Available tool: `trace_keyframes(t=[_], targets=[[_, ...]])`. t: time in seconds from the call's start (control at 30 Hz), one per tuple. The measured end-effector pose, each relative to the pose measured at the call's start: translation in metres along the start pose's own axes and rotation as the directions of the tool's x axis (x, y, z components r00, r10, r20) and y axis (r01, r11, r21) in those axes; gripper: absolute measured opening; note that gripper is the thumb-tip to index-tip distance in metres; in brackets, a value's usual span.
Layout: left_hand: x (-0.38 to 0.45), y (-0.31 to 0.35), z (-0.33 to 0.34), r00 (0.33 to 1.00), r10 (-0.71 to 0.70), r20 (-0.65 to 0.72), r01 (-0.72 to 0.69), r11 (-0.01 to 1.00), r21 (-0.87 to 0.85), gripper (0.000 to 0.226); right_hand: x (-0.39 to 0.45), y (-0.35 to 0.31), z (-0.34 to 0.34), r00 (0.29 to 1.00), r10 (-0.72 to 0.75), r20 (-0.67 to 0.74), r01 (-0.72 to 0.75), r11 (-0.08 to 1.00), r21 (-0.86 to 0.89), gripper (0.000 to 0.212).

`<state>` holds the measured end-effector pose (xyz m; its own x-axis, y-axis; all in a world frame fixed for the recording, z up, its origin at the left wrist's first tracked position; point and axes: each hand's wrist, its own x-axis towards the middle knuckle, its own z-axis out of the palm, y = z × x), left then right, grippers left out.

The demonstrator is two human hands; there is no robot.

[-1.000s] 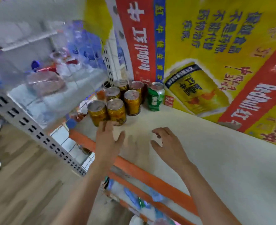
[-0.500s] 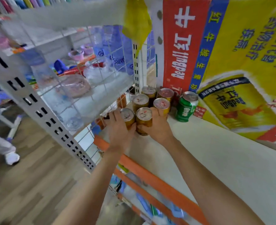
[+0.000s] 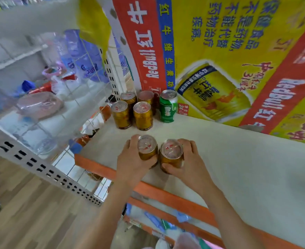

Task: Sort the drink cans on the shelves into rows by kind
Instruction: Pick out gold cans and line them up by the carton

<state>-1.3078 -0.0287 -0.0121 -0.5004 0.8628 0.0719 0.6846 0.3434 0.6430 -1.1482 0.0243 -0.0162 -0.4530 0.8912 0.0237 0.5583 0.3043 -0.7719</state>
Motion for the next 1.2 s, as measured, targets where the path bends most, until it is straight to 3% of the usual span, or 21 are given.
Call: trace_keyframes(t=[0.2, 0.43, 0.67, 0.8, 0.9, 1.03, 1.2], targets=[[-0.016, 0.068, 0.056, 0.966, 0.213, 0.149, -0.205, 0.976, -0.069, 0.073, -0.052, 0.046, -0.069, 0.969, 0.181, -0.167, -0.186, 0.982, -0.014, 0.066], [-0.024, 0.163, 0.136, 0.838, 0.431, 0.335, -0.380, 0.901, -0.209, 0.070, -0.076, 0.120, -0.174, 0.889, 0.325, -0.322, -0.383, 0.914, -0.135, 0.071], [-0.030, 0.264, 0.225, 0.732, 0.512, 0.451, -0.464, 0.858, -0.220, 0.078, -0.067, 0.158, -0.278, 0.859, 0.451, -0.243, -0.499, 0.631, -0.594, 0.079], [-0.036, 0.307, 0.261, 0.691, 0.564, 0.452, -0.481, 0.826, -0.295, 0.076, -0.066, 0.167, -0.327, 0.845, 0.498, -0.193, -0.463, 0.503, -0.730, 0.053], [-0.044, 0.334, 0.279, 0.690, 0.551, 0.468, -0.477, 0.834, -0.278, 0.074, -0.070, 0.185, -0.356, 0.809, 0.547, -0.213, -0.488, 0.424, -0.763, 0.047], [-0.052, 0.350, 0.295, 0.698, 0.541, 0.469, -0.463, 0.840, -0.282, 0.070, -0.080, 0.201, -0.370, 0.787, 0.549, -0.281, -0.557, 0.436, -0.707, 0.040], [-0.040, 0.336, 0.287, 0.643, 0.595, 0.482, -0.545, 0.798, -0.258, 0.060, -0.076, 0.197, -0.358, 0.805, 0.461, -0.374, -0.573, 0.439, -0.692, 0.048]])
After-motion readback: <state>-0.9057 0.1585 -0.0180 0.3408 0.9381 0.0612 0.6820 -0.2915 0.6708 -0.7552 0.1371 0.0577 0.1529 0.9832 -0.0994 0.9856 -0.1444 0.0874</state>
